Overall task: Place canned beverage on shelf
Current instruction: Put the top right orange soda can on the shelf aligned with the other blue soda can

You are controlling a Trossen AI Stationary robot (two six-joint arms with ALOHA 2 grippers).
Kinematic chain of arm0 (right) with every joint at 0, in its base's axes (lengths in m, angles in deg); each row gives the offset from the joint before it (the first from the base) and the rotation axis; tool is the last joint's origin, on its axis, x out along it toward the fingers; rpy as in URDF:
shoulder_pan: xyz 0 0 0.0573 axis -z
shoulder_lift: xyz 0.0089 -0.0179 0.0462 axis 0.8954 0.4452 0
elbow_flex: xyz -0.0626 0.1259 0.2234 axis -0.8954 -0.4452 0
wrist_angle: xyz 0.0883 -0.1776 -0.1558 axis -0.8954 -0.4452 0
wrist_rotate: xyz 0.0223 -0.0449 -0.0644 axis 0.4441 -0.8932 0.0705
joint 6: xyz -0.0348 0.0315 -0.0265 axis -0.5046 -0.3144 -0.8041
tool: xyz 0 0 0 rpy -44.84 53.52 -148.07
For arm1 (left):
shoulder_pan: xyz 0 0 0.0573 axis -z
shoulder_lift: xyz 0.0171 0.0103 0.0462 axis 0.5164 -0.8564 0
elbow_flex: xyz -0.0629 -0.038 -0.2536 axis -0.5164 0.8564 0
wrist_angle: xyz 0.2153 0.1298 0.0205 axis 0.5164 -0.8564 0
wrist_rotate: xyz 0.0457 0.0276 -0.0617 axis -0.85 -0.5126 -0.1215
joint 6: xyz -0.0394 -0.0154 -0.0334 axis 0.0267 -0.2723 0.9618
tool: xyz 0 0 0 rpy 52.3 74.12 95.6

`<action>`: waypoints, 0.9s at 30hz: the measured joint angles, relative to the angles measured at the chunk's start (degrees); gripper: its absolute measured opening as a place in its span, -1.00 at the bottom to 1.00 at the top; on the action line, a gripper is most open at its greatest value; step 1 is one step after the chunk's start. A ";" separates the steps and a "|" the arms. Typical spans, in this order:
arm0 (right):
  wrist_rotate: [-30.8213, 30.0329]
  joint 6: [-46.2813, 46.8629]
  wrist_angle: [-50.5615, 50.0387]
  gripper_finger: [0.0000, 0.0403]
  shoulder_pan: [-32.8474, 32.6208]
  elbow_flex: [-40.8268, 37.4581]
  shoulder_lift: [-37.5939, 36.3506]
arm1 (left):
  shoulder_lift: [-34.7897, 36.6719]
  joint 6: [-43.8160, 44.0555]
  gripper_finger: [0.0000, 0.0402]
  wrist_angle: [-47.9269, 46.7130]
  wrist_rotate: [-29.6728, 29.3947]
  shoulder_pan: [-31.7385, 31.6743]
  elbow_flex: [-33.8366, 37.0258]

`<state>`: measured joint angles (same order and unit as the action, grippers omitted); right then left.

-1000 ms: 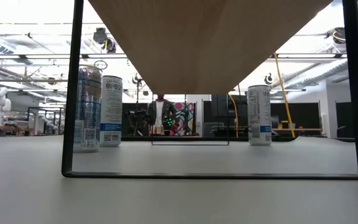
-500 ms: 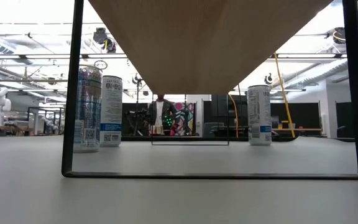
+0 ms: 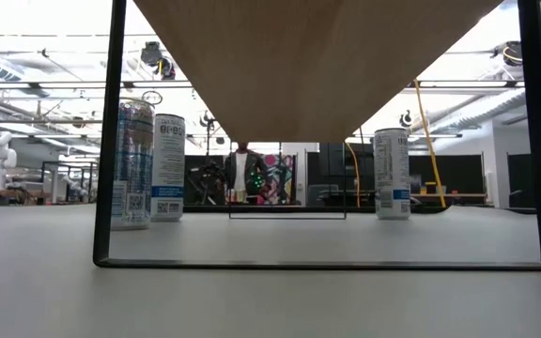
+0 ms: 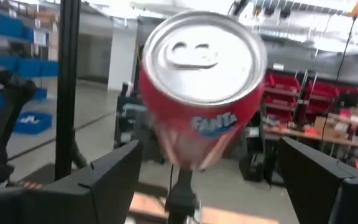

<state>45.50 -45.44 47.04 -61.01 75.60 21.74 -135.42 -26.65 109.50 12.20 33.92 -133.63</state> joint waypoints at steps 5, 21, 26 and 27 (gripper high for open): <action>1.86 -0.53 4.45 0.55 -0.02 -0.02 0.09 | -4.98 -0.78 0.42 8.13 0.34 -0.02 0.00; 5.64 -1.18 8.64 0.40 0.02 -0.02 0.09 | -14.78 -3.25 0.42 25.07 -2.22 -0.10 -0.02; 5.77 -1.20 8.69 0.21 0.02 -0.02 0.09 | -14.92 -3.40 0.42 25.52 -2.26 -0.11 -0.02; 5.77 -1.28 8.69 0.18 0.02 -0.02 0.09 | -14.91 -3.47 0.42 25.51 -2.30 -0.13 -0.02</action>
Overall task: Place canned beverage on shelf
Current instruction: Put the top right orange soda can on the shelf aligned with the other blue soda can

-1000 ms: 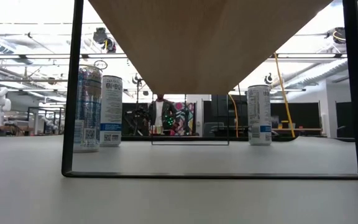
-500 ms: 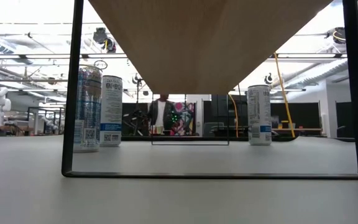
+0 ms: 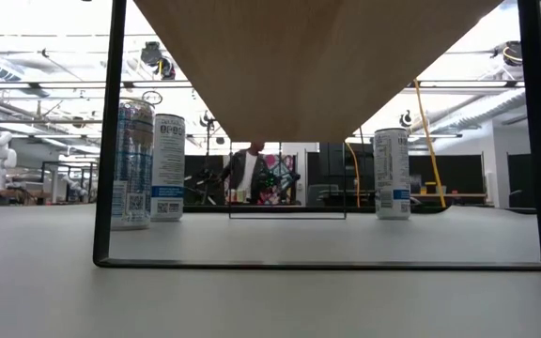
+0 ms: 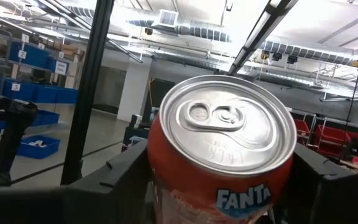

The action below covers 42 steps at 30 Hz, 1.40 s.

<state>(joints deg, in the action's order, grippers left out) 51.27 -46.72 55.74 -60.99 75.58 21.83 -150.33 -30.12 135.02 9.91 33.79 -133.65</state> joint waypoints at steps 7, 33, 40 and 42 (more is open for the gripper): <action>0.03 0.10 -0.03 0.17 0.00 0.00 0.00 | 0.01 0.09 0.42 -0.22 -0.16 -0.04 0.00; 2.83 3.16 2.91 0.15 -0.04 -0.09 0.04 | 0.01 0.31 0.42 -0.57 -0.22 0.00 -0.02; 1.81 3.20 2.23 0.10 -0.04 -0.09 0.02 | 0.08 0.61 0.48 -1.91 -0.42 -0.04 -0.04; 1.74 3.18 1.81 0.10 -0.04 -0.09 0.02 | 0.08 0.72 0.56 -3.02 -0.81 -0.04 -0.04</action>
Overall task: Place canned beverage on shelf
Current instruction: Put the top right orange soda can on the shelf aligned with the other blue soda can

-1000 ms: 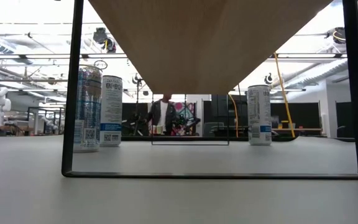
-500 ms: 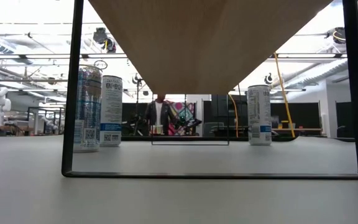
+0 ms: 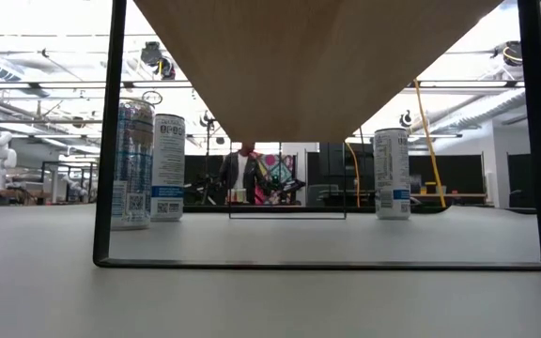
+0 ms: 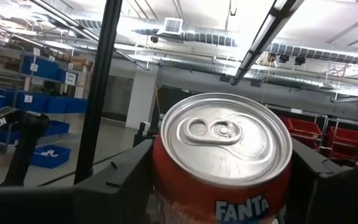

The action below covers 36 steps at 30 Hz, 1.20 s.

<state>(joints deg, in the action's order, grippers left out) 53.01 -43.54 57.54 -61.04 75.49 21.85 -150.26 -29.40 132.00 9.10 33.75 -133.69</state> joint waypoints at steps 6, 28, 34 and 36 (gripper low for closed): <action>-0.21 -0.23 -1.52 0.11 0.00 0.00 -0.18 | -0.02 1.33 0.89 -2.94 -2.68 -0.04 0.00; 0.32 -1.77 -12.34 0.09 5.20 0.00 -2.05 | 11.50 8.76 0.97 -31.86 -7.99 -0.03 0.07; 0.01 -1.97 -17.60 0.09 7.73 0.00 -2.34 | 15.94 11.78 0.97 -42.24 -11.95 -0.06 0.09; 0.03 -2.83 -19.00 0.09 8.60 0.00 -2.34 | 17.27 12.27 0.97 -44.09 -11.97 0.08 0.09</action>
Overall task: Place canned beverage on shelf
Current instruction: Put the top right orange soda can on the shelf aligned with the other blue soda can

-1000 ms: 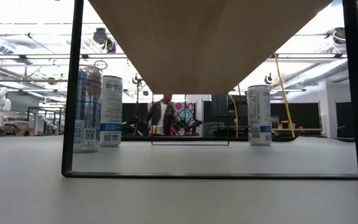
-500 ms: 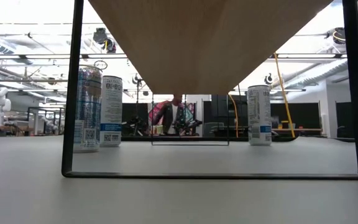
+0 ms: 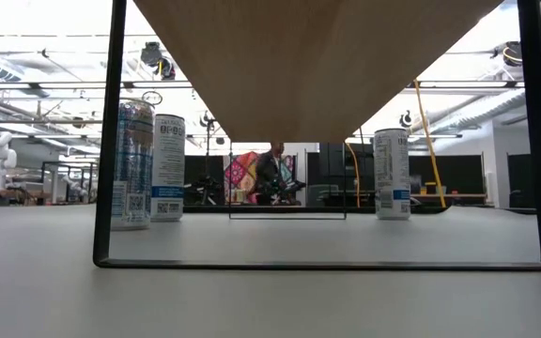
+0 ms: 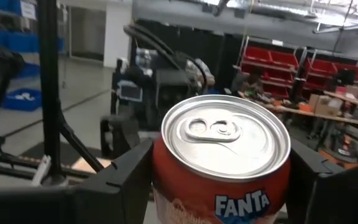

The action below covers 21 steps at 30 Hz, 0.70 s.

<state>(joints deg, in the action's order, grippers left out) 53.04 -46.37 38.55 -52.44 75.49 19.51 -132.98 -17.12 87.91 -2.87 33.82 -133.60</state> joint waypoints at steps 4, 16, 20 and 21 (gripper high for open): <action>0.02 -1.78 -2.90 0.10 2.03 0.00 0.00 | 1.92 0.95 0.97 -3.58 0.02 0.03 0.00; 6.41 -3.21 -3.97 0.10 9.85 -6.10 0.55 | 4.60 -0.71 0.97 -9.36 -1.81 0.01 0.00; 8.77 -2.65 0.53 0.10 12.02 -10.11 0.66 | 4.60 -0.69 0.97 -10.63 -2.22 0.01 0.00; 8.99 -2.31 2.08 0.10 12.36 -11.16 0.92 | 4.58 -0.69 0.97 -10.74 -2.59 0.03 0.00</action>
<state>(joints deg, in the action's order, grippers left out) 62.02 -48.69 40.63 -40.07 64.33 20.43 -128.40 -17.82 77.17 -5.46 33.85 -133.60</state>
